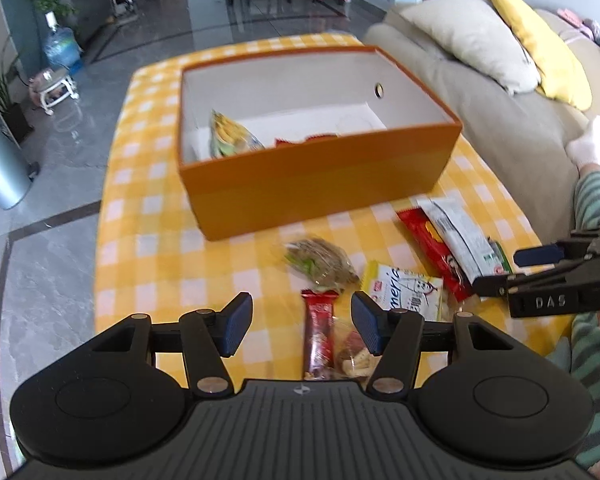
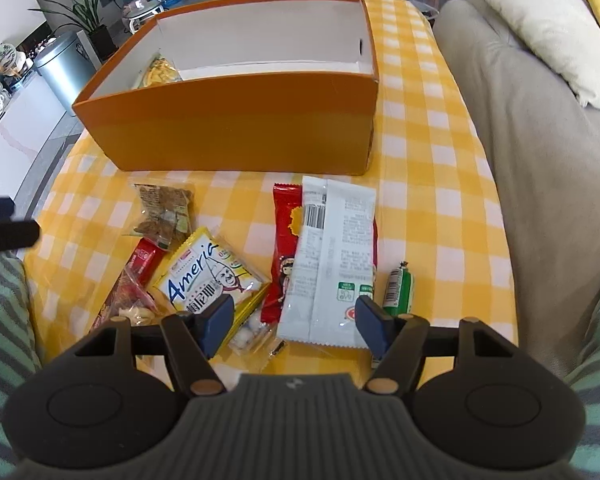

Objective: Organize snacks
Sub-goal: 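Grasp the clear dried-food bag with left tool while right tool grasps white sachet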

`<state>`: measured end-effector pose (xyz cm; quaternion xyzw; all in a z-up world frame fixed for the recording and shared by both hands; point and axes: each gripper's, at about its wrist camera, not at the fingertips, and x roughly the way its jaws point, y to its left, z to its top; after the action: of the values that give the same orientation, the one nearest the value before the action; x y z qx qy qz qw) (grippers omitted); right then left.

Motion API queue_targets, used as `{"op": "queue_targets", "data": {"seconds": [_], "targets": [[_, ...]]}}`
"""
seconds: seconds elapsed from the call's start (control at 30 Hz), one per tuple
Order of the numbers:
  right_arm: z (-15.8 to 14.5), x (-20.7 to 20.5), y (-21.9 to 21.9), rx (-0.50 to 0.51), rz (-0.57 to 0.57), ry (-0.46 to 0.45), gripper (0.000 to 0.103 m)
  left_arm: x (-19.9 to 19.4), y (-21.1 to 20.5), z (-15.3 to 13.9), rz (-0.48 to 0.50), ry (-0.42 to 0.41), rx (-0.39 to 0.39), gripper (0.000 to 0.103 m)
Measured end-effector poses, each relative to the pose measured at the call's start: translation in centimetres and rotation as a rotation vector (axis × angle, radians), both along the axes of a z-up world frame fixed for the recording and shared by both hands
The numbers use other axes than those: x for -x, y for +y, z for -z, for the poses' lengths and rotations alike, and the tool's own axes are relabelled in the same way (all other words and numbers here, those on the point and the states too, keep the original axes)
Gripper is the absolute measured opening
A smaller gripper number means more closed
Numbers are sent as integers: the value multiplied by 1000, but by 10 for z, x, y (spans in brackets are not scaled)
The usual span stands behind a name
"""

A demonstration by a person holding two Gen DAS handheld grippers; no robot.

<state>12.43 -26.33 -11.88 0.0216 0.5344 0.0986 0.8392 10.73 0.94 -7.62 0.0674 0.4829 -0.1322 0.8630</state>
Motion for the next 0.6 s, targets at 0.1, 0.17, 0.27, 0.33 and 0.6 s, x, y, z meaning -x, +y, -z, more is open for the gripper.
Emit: {"op": "queue_targets", "data": {"seconds": [0.1,0.17,0.27,0.33,0.6], "targets": [[5,-6,-5,-10,29,19,65,-6,-6,7,4,1,0,67],[9,-10,-8,-26,53,31,64,-14,-10,10,4,5,12,68],[16,-20,-14,-49,88,46,63,-27,-14,14,-2,14,45,71],[20,-27,-17,-60,110,52,61,-36,-17,20,-16,18,60,71],[40,-53,-27,-102,169,85,61,-61,-16,52,-85,52,101,71]]}}
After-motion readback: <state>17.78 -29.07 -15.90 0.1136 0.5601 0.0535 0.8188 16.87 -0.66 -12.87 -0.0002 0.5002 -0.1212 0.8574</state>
